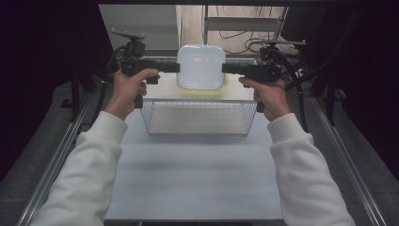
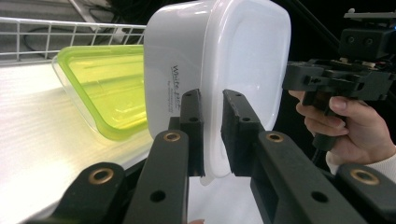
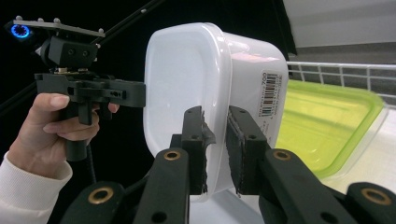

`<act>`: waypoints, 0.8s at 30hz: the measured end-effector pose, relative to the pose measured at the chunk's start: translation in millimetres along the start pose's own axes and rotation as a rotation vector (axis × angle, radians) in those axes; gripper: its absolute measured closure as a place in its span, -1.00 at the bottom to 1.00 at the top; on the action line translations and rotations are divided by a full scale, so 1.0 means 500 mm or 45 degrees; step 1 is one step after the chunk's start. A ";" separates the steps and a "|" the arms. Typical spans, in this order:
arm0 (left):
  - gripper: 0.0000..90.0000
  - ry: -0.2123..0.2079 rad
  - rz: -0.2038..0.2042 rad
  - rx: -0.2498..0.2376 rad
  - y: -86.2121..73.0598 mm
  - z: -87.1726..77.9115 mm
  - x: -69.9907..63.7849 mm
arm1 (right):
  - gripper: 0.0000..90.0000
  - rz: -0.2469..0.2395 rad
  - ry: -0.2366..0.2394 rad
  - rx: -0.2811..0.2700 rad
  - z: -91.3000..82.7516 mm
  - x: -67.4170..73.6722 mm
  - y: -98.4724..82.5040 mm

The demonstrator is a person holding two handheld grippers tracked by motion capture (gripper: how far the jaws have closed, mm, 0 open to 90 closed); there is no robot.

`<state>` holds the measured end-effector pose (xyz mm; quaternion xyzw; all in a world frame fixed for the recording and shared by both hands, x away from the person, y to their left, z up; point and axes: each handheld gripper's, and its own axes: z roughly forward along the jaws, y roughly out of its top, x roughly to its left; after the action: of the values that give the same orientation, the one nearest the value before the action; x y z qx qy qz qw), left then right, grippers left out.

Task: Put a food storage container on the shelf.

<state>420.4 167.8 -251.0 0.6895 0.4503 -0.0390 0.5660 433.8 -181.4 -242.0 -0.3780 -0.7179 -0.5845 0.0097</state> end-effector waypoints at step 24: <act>0.75 -0.025 -0.165 0.052 0.031 0.065 0.082 | 0.71 0.132 -0.042 0.035 0.052 -0.082 0.031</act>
<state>469.7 165.9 -274.3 0.6698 0.4876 -0.0913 0.5525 482.7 -180.6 -256.3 -0.4241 -0.7054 -0.5670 0.0332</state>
